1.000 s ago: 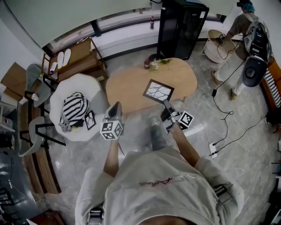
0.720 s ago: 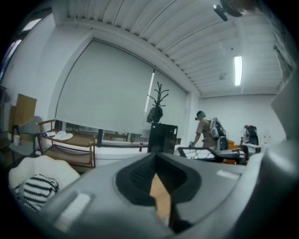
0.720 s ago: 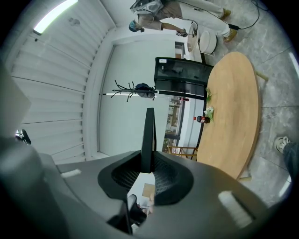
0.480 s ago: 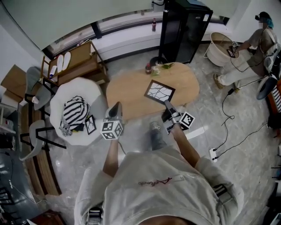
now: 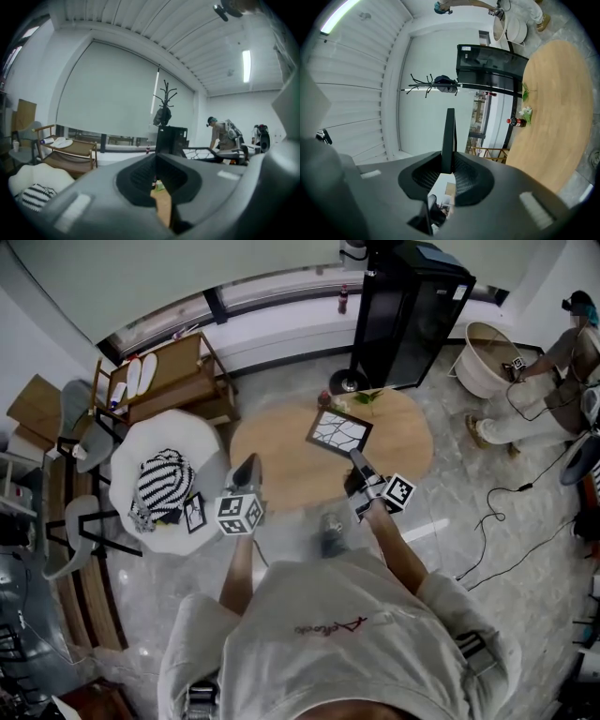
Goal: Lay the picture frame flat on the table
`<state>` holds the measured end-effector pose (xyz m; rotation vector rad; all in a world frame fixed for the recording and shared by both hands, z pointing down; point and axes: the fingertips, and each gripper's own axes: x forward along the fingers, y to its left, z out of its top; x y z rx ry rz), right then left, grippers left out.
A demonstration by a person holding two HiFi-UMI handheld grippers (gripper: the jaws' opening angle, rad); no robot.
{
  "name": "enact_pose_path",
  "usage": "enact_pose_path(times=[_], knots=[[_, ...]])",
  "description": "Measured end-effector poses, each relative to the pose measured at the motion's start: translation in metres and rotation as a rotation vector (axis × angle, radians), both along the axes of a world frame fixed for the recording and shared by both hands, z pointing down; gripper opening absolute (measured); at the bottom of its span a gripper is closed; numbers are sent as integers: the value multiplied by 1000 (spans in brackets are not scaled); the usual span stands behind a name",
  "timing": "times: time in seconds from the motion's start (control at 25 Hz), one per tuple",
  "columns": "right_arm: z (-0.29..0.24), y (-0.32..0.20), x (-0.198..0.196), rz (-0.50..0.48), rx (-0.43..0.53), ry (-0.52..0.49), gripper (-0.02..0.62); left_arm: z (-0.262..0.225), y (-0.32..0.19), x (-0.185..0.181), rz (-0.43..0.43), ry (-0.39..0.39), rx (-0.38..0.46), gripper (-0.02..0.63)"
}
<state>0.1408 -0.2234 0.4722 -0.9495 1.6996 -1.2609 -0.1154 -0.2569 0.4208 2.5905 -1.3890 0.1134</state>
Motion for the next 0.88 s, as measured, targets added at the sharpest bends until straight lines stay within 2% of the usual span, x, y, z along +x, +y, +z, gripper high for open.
enact_pose_path(times=[0.48, 0.88], knots=[[5, -92, 41, -70, -11, -3, 74, 1, -85, 47, -54, -7, -17, 2], [22, -152, 52, -138, -31, 2, 74, 16, -128, 58, -115, -1, -47, 2]])
